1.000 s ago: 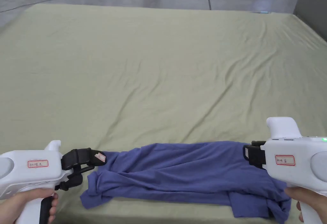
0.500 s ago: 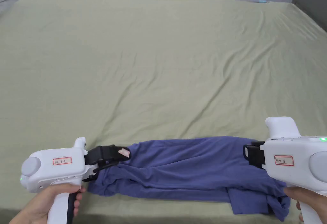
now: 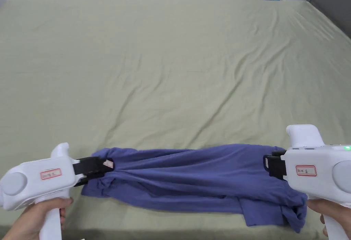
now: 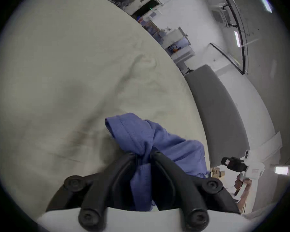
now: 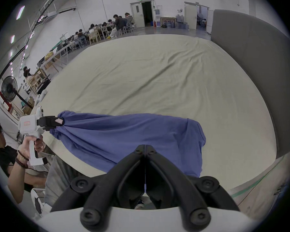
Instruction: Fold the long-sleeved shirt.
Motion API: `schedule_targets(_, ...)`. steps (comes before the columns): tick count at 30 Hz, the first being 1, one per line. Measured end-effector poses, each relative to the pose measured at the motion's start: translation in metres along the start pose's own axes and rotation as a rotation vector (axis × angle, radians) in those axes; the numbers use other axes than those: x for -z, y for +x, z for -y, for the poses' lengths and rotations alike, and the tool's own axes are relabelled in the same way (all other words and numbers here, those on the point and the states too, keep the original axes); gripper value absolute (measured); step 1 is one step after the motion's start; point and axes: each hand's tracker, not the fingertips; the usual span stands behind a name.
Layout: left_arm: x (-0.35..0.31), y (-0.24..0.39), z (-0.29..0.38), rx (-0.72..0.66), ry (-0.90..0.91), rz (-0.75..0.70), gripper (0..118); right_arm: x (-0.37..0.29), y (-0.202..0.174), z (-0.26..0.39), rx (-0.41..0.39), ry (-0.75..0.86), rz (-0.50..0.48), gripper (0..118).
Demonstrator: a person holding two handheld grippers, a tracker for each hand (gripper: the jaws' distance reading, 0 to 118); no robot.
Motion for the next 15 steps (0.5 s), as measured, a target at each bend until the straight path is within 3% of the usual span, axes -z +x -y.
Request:
schedule_targets(10,-0.073,-0.026,-0.024,0.066,0.092,-0.146,9,0.008,-0.011,-0.004,-0.019,-0.002,-0.023,3)
schedule_targets(15,-0.123,-0.051,-0.040,0.012,0.195,-0.267,9,0.012,-0.012,-0.003,-0.022,-0.006,-0.037,3)
